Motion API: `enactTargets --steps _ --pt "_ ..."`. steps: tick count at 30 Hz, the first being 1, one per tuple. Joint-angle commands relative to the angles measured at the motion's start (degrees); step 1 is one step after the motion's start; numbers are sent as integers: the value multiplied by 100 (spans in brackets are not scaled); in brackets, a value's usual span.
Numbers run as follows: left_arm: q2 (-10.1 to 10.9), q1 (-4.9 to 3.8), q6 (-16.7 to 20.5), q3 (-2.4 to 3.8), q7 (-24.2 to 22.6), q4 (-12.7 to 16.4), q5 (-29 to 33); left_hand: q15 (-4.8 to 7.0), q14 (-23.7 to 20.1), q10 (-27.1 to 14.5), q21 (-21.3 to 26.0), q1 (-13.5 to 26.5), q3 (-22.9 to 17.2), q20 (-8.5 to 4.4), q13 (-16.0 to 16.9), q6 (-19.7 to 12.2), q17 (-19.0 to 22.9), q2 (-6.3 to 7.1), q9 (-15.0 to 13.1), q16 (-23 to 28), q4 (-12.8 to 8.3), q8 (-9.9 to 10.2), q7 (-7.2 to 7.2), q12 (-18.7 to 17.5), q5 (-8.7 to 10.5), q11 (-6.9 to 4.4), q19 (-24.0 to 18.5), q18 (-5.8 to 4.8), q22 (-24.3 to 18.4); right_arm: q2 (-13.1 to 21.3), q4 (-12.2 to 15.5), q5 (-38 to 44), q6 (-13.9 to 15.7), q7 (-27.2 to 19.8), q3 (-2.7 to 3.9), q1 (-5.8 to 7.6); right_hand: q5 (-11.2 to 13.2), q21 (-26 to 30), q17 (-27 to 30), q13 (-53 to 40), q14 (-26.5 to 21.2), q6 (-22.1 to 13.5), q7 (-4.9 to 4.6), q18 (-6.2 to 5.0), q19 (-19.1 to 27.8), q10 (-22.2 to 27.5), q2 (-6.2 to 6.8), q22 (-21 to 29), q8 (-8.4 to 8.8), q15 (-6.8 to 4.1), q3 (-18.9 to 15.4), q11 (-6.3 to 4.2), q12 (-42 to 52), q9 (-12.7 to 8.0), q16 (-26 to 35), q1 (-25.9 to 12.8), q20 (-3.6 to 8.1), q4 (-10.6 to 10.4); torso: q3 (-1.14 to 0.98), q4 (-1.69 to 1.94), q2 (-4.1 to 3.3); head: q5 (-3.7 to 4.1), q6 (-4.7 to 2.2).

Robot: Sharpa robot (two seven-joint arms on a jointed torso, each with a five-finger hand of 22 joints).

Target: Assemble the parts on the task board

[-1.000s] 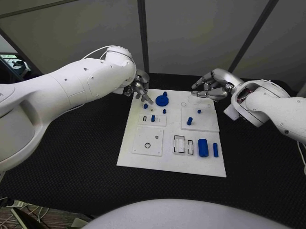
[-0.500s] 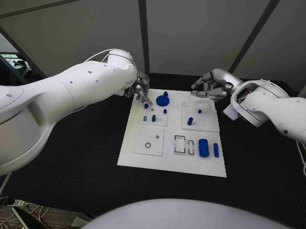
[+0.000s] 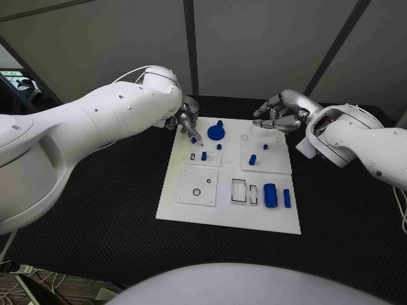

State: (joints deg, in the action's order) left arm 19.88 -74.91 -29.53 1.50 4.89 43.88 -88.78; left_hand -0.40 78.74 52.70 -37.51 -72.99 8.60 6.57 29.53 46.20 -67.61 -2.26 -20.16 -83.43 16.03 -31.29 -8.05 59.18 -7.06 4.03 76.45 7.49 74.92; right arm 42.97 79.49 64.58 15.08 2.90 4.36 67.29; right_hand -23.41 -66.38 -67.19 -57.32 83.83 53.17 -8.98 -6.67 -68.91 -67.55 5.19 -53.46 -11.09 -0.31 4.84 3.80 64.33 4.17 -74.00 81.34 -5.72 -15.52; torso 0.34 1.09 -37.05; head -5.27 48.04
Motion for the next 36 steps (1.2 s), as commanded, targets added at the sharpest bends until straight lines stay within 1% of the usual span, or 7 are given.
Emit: enactTargets --steps 1,5,13,21,26,32,36 --pt "-7 -5 -73 0 -101 -10 -51 -11 23 -40 -21 -80 -5 -17 7 50 -16 13 -1 -15 -29 -3 5 10 -2 -5 -46 30 486 -3 3 -9 19 -47 4 7 -24 21 -1 0 182 -25 18 -71 27 49 -12 3 -23 -40 41 -7 -18 -8 16 1 16 5 1 6 2 -1 1" --pt "-7 -1 -51 0 -135 -10 -51 -10 20 -41 -8 -101 -8 -18 8 55 -13 6 -1 -13 -32 -3 8 6 -3 -7 -53 32 483 -6 3 -9 16 -47 4 6 -26 20 -7 -6 183 -25 18 -70 25 48 -18 0 -26 -40 47 -6 -13 -8 14 4 15 6 1 4 2 -1 3" --pt "-10 7 -31 0 -179 -6 -51 0 27 -43 -27 -220 -67 -24 11 79 -38 -88 -1 -17 -34 0 18 -20 -11 -18 -67 33 484 -12 -1 -9 12 -48 4 6 -26 20 -7 -6 183 -25 18 -70 25 48 -18 0 -26 -40 47 -6 -13 -8 14 4 15 6 1 2 2 -1 10" --pt "-16 20 -47 0 -204 -17 -50 6 18 -46 -14 -347 -112 -28 11 90 -34 -120 -1 -10 -64 6 26 -47 -9 -27 -88 37 478 -14 -2 -9 8 -49 4 6 -26 20 -7 -6 183 -25 18 -70 25 48 -18 0 -26 -40 47 -6 -13 -8 14 4 15 6 0 6 2 10 4" --pt "-35 27 -81 0 -212 -34 -50 9 21 -45 -34 -413 -138 -30 9 99 -48 -147 -2 -12 -76 8 30 -64 -10 -31 -92 35 481 -12 -2 -9 5 -48 4 6 -26 20 -7 -6 183 -25 18 -70 25 48 -18 0 -26 -40 47 -6 -13 -8 14 4 15 6 1 1 3 17 28" --pt "-51 32 -107 0 -211 -42 -50 15 27 -38 -52 -499 -175 -34 7 110 -65 -184 -2 -14 -93 12 37 -85 -10 -39 -97 34 483 -12 -2 -9 6 -47 4 6 -26 20 -7 -6 183 -25 18 -70 25 48 -18 0 -26 -40 47 -6 -13 -8 14 4 15 6 0 2 5 18 20" --pt "-54 33 -104 0 -214 -45 -50 25 30 -32 -71 -613 -243 -40 1 124 -78 -264 -3 -14 -113 16 49 -115 -14 -51 -104 34 484 -12 -3 -9 7 -47 4 6 -26 20 -7 -6 183 -25 18 -70 25 48 -18 0 -26 -40 47 -6 -13 -8 14 4 15 6 3 5 3 25 21"
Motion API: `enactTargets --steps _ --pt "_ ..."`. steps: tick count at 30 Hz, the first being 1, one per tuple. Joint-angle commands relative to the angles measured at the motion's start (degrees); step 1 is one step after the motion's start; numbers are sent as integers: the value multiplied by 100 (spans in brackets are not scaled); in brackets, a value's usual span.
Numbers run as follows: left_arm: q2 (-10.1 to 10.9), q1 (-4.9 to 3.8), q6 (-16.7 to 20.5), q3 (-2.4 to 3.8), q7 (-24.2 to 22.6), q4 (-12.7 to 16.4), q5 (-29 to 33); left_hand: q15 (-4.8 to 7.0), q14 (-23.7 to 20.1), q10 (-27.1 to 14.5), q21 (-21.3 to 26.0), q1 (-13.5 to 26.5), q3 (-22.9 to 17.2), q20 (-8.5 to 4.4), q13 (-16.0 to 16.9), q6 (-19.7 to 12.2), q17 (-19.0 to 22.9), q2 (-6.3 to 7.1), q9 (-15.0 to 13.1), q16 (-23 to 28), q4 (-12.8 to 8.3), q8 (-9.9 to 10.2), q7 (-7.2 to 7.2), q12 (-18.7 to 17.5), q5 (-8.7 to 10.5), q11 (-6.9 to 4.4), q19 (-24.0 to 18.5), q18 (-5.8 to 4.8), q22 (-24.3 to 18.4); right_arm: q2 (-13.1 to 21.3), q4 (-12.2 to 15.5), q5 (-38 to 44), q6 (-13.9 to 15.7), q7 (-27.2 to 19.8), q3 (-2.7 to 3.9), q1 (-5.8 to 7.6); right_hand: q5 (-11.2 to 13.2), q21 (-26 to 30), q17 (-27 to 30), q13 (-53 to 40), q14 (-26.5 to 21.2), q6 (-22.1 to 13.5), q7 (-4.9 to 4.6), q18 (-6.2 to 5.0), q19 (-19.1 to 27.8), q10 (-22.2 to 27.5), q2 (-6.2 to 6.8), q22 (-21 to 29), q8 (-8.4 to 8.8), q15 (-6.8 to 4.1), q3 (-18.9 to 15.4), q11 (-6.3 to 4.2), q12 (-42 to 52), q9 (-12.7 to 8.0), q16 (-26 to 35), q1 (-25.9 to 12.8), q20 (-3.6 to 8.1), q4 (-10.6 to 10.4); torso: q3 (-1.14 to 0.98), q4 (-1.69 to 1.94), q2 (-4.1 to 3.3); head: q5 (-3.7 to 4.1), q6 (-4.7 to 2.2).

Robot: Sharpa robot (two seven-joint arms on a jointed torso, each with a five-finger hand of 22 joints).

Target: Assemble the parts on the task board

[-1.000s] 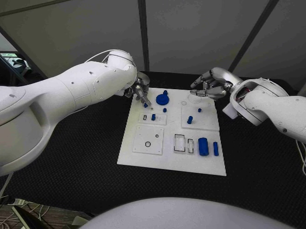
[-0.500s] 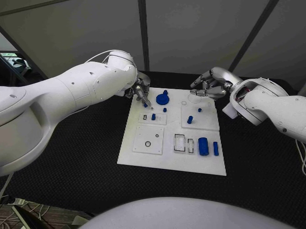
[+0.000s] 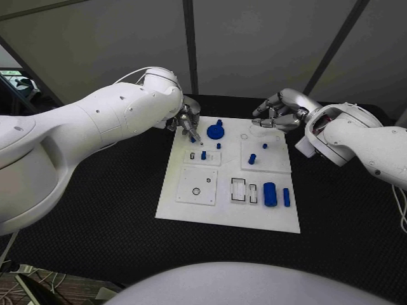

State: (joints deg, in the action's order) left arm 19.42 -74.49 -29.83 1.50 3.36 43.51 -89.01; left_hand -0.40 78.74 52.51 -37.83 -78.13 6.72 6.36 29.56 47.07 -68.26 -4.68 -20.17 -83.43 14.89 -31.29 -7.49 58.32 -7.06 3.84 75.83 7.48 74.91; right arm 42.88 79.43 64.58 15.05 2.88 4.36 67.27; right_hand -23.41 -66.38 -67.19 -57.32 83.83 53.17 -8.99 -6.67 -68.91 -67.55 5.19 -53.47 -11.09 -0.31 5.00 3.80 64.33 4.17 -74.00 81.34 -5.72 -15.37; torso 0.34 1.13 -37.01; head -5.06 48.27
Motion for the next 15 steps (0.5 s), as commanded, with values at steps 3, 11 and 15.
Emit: enactTargets --steps 3,11,15 --pt "-4 -8 -65 1 -65 -6 -28 40 36 -8 -56 -248 -157 -29 -13 56 -30 -128 -11 -17 -37 10 13 -66 -18 -50 -48 35 486 -4 4 -9 9 -45 4 8 -26 20 -7 -6 183 -25 18 -71 25 48 -18 1 -26 -40 32 -6 -13 -8 14 4 15 -9 2 1 -1 3 5" --pt "1 -7 -100 1 -82 4 -28 104 116 39 -204 -782 -666 -82 -73 74 -203 -376 -106 -64 -260 -54 88 -231 -23 -126 -45 23 507 -4 4 -9 6 -45 4 8 -26 20 -7 -6 183 -25 18 -71 25 48 -18 1 -26 -40 32 -6 -13 -8 14 4 15 -9 3 0 0 6 12" --pt "8 -7 -83 1 -98 9 -29 124 157 82 -288 -987 -1064 -108 -114 51 -297 -405 -196 -90 -403 -103 112 -336 31 -153 -46 13 517 -4 3 -9 6 -45 4 8 -26 20 -7 -6 183 -25 18 -71 25 48 -18 1 -26 -40 32 -6 -13 -8 14 4 15 -9 4 1 1 13 11"
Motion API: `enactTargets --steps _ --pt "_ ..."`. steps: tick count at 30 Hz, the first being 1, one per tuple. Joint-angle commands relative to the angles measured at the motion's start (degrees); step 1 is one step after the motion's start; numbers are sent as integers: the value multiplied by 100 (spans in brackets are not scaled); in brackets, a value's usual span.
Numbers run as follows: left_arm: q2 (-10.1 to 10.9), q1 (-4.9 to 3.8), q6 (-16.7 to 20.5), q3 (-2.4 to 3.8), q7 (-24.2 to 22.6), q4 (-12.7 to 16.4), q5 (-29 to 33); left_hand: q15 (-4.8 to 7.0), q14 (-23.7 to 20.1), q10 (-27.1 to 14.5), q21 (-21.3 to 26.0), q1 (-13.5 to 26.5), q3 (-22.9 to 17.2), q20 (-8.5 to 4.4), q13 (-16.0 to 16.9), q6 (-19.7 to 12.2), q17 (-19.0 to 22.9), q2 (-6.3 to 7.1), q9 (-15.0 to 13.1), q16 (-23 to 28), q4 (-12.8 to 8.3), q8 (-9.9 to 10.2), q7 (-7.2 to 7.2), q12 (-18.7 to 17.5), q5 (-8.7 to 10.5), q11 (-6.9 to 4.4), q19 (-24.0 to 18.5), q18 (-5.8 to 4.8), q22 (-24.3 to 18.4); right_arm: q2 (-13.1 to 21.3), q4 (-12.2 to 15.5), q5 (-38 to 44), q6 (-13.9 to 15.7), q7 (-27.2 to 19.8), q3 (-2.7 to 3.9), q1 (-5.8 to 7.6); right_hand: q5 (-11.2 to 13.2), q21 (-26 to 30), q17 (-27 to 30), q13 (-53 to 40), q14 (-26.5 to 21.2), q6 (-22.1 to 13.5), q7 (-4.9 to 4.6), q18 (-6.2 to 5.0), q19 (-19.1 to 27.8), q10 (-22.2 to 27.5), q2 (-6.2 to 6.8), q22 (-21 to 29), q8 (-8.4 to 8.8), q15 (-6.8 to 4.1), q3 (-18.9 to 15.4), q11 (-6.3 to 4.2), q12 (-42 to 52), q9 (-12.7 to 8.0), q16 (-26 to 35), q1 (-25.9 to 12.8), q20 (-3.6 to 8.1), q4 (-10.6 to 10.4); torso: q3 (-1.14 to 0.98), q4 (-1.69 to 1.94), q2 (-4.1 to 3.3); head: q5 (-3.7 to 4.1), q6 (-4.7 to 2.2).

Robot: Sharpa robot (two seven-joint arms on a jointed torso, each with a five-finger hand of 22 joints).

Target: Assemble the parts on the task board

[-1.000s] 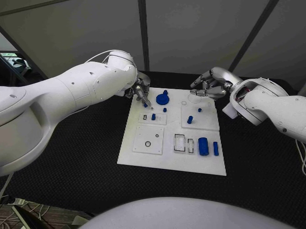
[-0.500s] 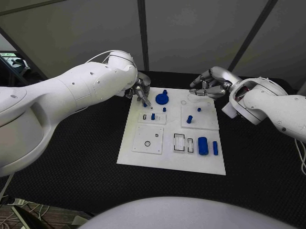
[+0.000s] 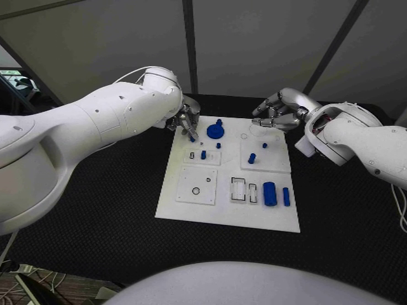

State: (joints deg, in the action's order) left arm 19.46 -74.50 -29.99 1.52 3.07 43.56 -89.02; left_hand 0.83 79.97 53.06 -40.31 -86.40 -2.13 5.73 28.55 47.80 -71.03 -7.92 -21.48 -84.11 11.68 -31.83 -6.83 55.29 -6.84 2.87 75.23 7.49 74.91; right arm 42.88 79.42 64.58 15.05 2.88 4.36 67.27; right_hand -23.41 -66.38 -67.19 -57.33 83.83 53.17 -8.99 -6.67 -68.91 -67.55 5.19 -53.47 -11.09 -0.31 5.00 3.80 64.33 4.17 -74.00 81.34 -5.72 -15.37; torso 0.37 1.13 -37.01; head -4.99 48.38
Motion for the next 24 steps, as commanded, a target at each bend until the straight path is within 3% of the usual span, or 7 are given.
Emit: enactTargets --steps 1,5,14,18,24 --pt "12 -6 -57 -1 -78 11 -27 9 47 36 -83 -233 -360 -53 -27 -39 -49 -85 -99 -29 -147 -66 51 -70 138 -57 17 8 523 -3 4 -9 6 -45 4 8 -26 20 -6 -6 183 -25 18 -70 25 48 -18 1 -25 -40 32 -6 -13 -8 14 4 16 -9 0 2 3 8 3" --pt "67 -6 36 -1 -106 58 -3 -5 80 98 -200 -119 -900 -55 -39 -83 -118 88 -238 -47 -188 -142 37 -138 205 -55 20 -7 535 5 6 -9 6 -46 4 8 -26 20 -6 -6 183 -25 18 -70 25 48 -18 1 -25 -40 32 -6 -13 -8 14 4 16 -9 0 2 3 9 2" --pt "511 -19 612 1 2 554 279 18 194 252 -517 504 -2434 -69 20 -110 -298 755 -570 -84 -314 -315 48 -162 221 -70 59 -28 565 63 29 -9 16 -37 4 8 -25 26 -7 -10 183 -22 18 -71 28 47 -21 6 -31 -39 38 -6 -8 -7 16 6 15 -8 -6 27 28 3 15" --pt "778 -40 757 1 154 862 711 37 215 314 -569 713 -2834 -73 35 -91 -324 913 -661 -83 -392 -370 60 -161 225 -84 62 -33 566 98 43 -9 25 -31 4 8 -25 26 -7 -10 183 -22 18 -71 28 47 -21 6 -31 -39 38 -6 -8 -7 16 6 15 -8 -7 59 57 24 33" --pt "1180 -65 919 -2 441 1382 1197 47 231 369 -645 875 -3094 -89 30 -84 -333 1014 -732 -72 -470 -410 77 -176 225 -92 86 -36 575 142 65 -9 36 -25 4 9 -25 26 -7 -10 183 -22 18 -71 28 47 -21 6 -31 -39 38 -6 -8 -7 16 6 15 -8 -4 101 91 31 58"
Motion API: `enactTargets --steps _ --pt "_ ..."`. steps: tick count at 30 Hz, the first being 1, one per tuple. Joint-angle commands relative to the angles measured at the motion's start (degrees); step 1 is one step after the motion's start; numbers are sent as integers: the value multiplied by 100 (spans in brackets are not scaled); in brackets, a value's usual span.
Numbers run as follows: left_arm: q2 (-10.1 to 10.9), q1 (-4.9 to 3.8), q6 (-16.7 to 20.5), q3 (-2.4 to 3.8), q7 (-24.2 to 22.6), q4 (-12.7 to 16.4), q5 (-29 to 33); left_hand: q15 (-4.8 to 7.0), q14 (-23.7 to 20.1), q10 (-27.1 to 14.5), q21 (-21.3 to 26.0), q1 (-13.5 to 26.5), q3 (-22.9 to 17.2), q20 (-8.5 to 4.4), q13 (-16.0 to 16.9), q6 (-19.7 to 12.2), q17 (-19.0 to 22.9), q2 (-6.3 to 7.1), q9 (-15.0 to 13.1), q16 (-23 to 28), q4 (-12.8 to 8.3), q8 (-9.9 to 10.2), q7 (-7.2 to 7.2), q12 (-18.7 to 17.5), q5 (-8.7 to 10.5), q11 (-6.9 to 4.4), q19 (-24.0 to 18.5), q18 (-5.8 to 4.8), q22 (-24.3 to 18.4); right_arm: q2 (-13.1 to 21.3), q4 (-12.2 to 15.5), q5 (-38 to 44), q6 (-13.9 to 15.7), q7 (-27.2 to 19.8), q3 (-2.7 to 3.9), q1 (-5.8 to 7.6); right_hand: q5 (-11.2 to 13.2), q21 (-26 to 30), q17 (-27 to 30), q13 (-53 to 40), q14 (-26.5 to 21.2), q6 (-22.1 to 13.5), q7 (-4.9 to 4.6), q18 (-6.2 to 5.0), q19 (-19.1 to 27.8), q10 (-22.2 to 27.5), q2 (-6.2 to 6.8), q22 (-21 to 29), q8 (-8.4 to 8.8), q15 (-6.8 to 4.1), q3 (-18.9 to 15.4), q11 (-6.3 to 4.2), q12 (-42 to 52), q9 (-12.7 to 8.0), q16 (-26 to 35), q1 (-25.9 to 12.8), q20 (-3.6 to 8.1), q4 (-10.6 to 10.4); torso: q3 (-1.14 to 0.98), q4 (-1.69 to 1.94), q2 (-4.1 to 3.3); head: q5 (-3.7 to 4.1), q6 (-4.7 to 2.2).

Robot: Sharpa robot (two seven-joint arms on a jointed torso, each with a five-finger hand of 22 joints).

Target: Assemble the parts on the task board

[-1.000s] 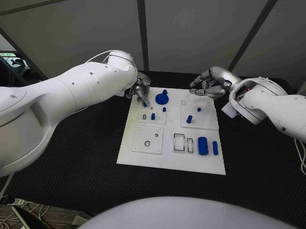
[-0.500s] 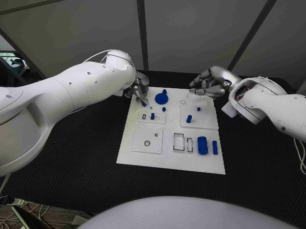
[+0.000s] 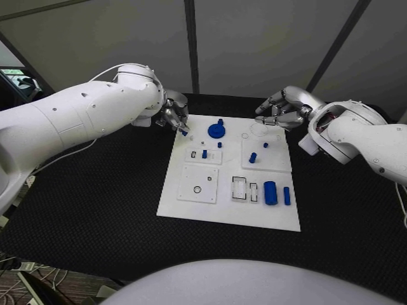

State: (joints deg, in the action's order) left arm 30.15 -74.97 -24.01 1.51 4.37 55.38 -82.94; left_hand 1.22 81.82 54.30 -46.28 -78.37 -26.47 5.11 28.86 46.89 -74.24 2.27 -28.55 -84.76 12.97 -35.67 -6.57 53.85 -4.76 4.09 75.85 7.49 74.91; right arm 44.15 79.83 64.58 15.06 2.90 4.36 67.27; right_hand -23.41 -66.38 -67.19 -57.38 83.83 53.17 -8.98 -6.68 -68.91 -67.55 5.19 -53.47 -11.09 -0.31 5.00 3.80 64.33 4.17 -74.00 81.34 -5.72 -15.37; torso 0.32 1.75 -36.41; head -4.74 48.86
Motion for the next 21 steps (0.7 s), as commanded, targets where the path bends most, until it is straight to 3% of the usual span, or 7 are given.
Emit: enactTargets --steps 1,5,8,16,21 --pt "165 -18 352 -2 358 276 658 9 52 251 -62 84 -682 -29 -2 6 -19 7 -32 -9 -610 -30 53 -33 16 -216 29 -38 577 20 27 -9 35 -26 4 9 -25 26 -7 -5 183 -23 17 -70 28 47 -21 6 -31 -39 38 -5 -8 -7 16 6 15 -7 2 44 37 9 13" --pt "419 -18 538 -8 603 662 905 23 91 290 -174 154 -823 -38 0 16 -76 73 -76 -25 -670 -60 65 -30 -11 -227 71 -53 598 45 43 -9 43 -24 4 9 -25 26 -7 -5 183 -23 17 -70 28 47 -21 6 -31 -39 38 -5 -8 -7 16 6 15 -7 -5 66 51 23 22" --pt "601 -11 716 -36 839 949 1086 36 130 323 -285 203 -943 -49 2 30 -135 139 -111 -44 -724 -87 74 -25 -29 -240 114 -67 619 60 54 -9 47 -21 4 9 -24 26 -7 -9 183 -22 17 -70 28 45 -18 5 -32 -39 37 -5 -4 -6 17 5 15 -8 -11 62 47 13 24" --pt "928 6 1200 -304 1586 1573 1854 65 198 406 -504 345 -1257 -79 -2 64 -228 294 -191 -69 -850 -144 95 -25 -82 -267 196 -94 656 96 78 -9 55 -13 4 10 -24 26 -7 -9 183 -22 17 -70 28 45 -18 5 -32 -39 37 -5 -4 -6 17 5 15 -8 -7 61 47 -1 40" --pt "990 29 1568 -384 1976 1830 1966 85 246 462 -679 450 -1459 -100 -3 90 -296 382 -242 -88 -935 -184 109 -17 -139 -285 260 -118 687 110 94 -9 60 -12 4 10 -24 26 -7 -9 183 -22 17 -70 28 45 -18 5 -32 -39 37 -5 -4 -6 17 5 15 -8 -9 52 43 -7 63"
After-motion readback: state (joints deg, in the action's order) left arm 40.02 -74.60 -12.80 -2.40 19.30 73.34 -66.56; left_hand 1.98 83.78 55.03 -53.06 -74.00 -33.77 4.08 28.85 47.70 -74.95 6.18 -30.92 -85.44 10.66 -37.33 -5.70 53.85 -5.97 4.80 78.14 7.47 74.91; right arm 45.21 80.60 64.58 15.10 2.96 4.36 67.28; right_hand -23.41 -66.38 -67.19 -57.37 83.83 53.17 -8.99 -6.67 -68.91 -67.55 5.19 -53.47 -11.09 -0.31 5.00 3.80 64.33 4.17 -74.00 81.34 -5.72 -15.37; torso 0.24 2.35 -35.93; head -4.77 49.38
